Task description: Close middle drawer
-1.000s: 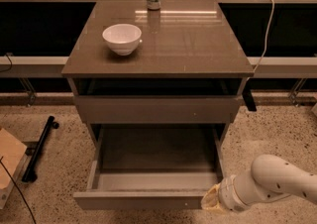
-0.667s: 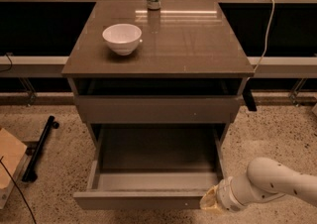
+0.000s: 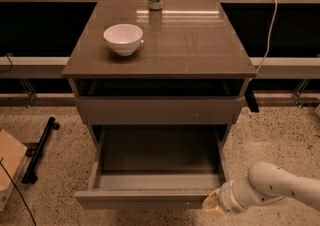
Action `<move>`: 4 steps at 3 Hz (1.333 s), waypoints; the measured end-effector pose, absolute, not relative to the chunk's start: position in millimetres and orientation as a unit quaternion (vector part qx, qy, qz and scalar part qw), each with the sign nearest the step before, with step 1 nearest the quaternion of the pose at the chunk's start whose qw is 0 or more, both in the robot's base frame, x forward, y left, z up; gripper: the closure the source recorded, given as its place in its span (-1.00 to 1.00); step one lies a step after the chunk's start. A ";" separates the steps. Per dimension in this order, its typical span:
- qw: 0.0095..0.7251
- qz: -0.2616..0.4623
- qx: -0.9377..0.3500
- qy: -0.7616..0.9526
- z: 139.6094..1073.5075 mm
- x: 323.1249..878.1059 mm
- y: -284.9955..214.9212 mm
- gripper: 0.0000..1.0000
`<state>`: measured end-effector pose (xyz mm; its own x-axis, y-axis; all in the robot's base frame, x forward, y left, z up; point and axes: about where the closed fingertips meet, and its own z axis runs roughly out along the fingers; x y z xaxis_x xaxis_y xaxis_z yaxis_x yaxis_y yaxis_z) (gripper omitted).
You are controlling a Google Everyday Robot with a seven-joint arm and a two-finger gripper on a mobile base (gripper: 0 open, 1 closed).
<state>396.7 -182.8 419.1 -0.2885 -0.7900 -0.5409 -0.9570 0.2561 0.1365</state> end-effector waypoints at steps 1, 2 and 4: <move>0.203 0.208 -0.566 0.772 410.7 412.2 -176.9 1.00; 0.204 0.207 -0.566 0.772 410.2 413.1 -176.5 1.00; 0.230 0.194 -0.580 0.757 398.3 443.9 -158.2 1.00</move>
Offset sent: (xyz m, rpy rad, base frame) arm 0.1007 0.0543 -0.0427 0.0135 -0.2252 0.0360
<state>443.9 -158.2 398.3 -0.2216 -0.7890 -0.5730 -0.9674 0.2520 0.0271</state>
